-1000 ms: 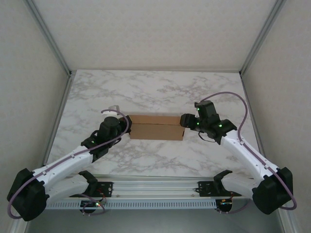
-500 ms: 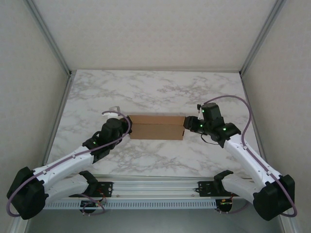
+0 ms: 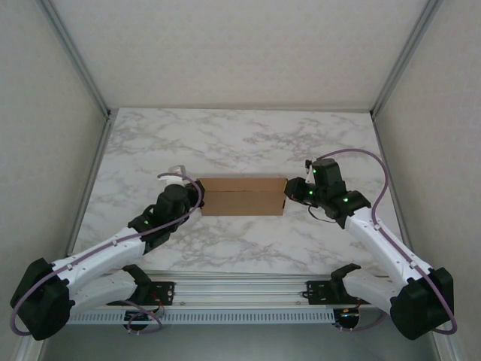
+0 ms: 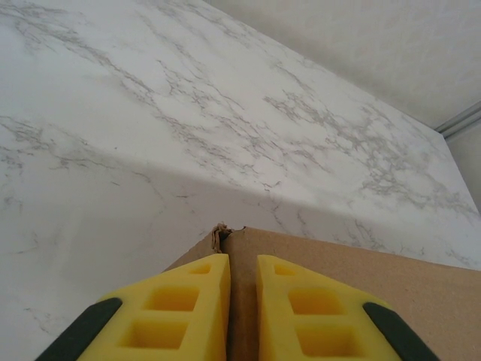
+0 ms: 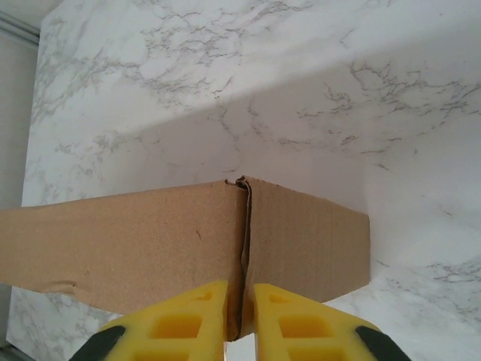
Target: Fold the paper box
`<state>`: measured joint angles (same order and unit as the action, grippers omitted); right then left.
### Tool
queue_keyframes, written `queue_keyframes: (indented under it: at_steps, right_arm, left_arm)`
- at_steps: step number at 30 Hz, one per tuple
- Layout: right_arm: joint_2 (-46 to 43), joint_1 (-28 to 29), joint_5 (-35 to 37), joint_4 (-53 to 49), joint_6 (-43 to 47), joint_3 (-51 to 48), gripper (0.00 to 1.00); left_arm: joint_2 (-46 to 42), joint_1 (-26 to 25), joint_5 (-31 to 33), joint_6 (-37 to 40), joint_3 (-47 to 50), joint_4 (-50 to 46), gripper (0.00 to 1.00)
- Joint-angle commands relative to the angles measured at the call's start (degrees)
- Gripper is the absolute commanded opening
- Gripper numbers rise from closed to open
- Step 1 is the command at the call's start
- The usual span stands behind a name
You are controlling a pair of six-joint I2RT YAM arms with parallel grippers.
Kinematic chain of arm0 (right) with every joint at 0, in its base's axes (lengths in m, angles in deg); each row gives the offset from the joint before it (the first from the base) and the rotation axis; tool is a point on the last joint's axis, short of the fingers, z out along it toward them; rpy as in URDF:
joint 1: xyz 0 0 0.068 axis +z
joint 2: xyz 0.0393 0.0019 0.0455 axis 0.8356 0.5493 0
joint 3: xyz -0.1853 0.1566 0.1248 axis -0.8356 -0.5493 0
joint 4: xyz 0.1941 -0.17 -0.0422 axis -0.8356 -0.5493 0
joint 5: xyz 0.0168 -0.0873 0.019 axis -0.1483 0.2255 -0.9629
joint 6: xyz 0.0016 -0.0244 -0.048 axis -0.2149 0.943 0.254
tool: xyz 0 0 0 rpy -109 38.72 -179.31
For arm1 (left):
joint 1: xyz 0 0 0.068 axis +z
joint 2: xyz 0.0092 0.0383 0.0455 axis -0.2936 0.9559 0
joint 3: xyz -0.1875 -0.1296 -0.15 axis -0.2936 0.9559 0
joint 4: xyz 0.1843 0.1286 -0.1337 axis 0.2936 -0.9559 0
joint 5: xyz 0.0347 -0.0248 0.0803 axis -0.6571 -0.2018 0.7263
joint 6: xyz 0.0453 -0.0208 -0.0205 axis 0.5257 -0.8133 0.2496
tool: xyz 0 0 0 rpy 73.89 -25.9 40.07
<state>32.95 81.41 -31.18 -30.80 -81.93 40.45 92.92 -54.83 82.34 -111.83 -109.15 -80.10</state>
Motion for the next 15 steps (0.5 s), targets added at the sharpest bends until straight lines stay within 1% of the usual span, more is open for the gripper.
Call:
queue_keyframes:
  at_steps: [1, 4, 7, 11, 15]
  right_arm:
    - [3.55, -0.51, 2.48, -9.19, -1.46, -4.27, 0.15]
    - [4.09, -0.55, 1.92, -8.52, -1.83, -5.00, 0.15]
    - [3.90, -0.51, 0.39, -6.56, -0.29, -5.33, 0.16]
    - [-0.01, -0.22, -0.34, -3.87, 3.28, -5.05, 0.16]
    - [-4.24, 1.00, -0.73, -2.70, 4.75, -5.84, 0.12]
  left_arm:
    - [3.70, -0.71, -0.48, -1.97, 5.29, -11.79, 0.17]
    - [4.77, -1.09, -1.36, -3.80, 6.92, -10.09, 0.17]
    - [4.40, -1.66, -1.37, -3.38, 7.40, -8.71, 0.17]
    - [-0.29, -1.97, -0.38, -1.19, 6.15, -8.02, 0.15]
    - [-5.37, -2.64, -0.75, -0.94, 5.89, -9.07, 0.13]
